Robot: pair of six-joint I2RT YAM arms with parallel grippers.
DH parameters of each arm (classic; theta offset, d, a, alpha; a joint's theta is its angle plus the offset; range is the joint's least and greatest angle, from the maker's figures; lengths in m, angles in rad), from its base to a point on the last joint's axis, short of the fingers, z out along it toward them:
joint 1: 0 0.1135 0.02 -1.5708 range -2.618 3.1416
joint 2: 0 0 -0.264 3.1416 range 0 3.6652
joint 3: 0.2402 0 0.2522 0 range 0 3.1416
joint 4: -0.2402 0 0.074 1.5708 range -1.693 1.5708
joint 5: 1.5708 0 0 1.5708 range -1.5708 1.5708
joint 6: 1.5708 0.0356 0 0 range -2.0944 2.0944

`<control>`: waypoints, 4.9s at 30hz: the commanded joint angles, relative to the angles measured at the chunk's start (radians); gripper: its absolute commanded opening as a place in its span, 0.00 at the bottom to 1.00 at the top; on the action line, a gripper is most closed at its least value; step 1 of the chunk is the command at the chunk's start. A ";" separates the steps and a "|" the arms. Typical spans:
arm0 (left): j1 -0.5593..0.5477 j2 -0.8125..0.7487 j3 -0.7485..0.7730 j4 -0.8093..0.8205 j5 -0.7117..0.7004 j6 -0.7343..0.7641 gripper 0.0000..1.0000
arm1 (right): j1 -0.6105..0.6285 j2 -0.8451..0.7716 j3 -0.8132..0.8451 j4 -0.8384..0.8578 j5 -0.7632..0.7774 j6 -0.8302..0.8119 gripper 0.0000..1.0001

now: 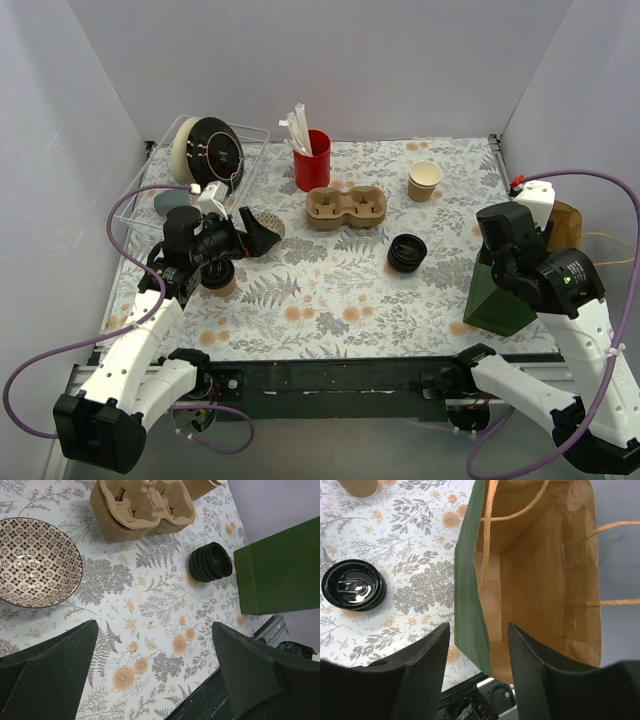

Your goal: Pack the takeout coffee

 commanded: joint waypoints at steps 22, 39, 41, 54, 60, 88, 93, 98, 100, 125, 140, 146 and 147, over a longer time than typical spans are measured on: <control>-0.003 -0.033 0.015 0.005 -0.004 -0.002 0.98 | -0.017 -0.002 -0.064 0.122 0.100 -0.104 0.01; -0.003 -0.013 0.112 -0.106 -0.114 -0.034 0.98 | -0.014 0.107 0.237 0.416 -0.724 -0.706 0.01; -0.003 -0.009 0.120 -0.118 -0.148 -0.034 0.98 | -0.014 0.118 0.258 0.442 -0.824 -0.722 0.01; -0.003 0.110 0.264 -0.219 -0.343 -0.026 0.98 | 0.192 0.063 -0.008 0.683 -1.219 -0.890 0.01; -0.002 0.174 0.340 -0.277 -0.377 -0.040 0.98 | 0.296 0.087 -0.126 0.685 -1.167 -0.976 0.01; -0.008 0.445 0.494 -0.181 -0.277 -0.034 0.88 | 0.367 -0.163 -0.339 0.625 -0.977 -1.197 0.02; -0.022 0.542 0.540 -0.173 -0.270 -0.037 0.84 | 0.367 -0.150 -0.314 0.651 -1.019 -1.149 0.16; -0.042 0.591 0.566 -0.140 -0.283 -0.046 0.79 | 0.365 -0.173 -0.295 0.709 -1.063 -1.079 0.41; -0.046 0.623 0.577 -0.132 -0.280 -0.058 0.76 | 0.365 -0.184 -0.294 0.723 -1.078 -1.047 0.49; -0.169 1.048 0.765 0.037 -0.329 -0.120 0.54 | 0.365 -0.367 -0.285 0.915 -0.983 -0.800 0.56; -0.223 1.094 0.818 -0.020 -0.411 -0.077 0.41 | 0.367 -0.338 -0.295 0.904 -0.971 -0.835 0.56; -0.227 1.099 0.819 -0.027 -0.428 -0.074 0.29 | 0.367 -0.347 -0.291 0.904 -0.963 -0.826 0.56; -0.227 1.099 0.819 -0.027 -0.428 -0.072 0.24 | 0.365 -0.348 -0.289 0.904 -0.963 -0.825 0.56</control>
